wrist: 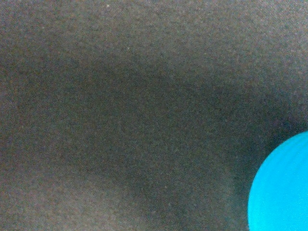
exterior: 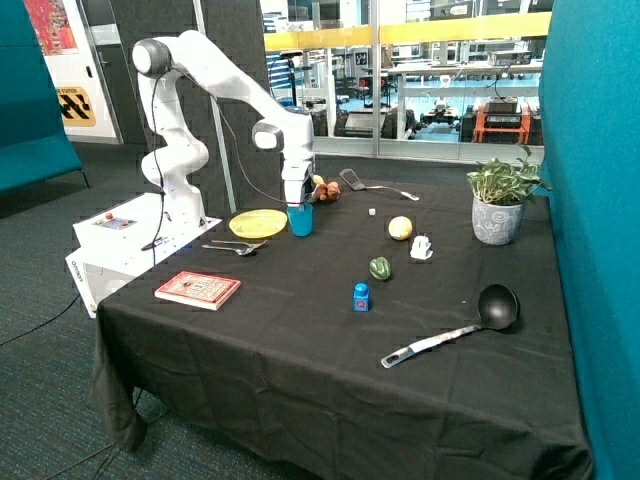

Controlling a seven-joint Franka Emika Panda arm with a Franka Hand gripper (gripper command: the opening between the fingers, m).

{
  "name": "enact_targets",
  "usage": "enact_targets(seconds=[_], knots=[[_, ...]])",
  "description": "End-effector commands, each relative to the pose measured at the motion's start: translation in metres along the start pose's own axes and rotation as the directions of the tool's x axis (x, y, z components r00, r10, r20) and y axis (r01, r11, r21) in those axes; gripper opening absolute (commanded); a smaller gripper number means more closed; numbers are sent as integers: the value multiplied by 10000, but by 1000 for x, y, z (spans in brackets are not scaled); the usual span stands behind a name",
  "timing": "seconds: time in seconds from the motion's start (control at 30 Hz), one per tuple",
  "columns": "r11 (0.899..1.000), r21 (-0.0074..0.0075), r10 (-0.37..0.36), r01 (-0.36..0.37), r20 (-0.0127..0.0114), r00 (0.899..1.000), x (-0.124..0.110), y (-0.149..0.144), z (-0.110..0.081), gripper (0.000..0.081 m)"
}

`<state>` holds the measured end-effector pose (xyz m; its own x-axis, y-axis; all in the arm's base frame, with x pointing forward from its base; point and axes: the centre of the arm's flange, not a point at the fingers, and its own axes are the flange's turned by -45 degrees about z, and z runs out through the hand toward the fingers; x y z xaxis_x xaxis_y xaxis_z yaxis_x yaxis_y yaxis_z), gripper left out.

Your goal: Set the table

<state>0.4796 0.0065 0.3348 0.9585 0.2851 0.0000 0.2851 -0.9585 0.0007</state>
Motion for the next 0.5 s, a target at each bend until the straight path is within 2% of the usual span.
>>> enact_targets(seconds=[0.0,0.47], knots=[[10000,7,-84,84,0,10000,-7,-2,3,18],[9999,7,-151,151,0,9999,-11,-6,8,62]])
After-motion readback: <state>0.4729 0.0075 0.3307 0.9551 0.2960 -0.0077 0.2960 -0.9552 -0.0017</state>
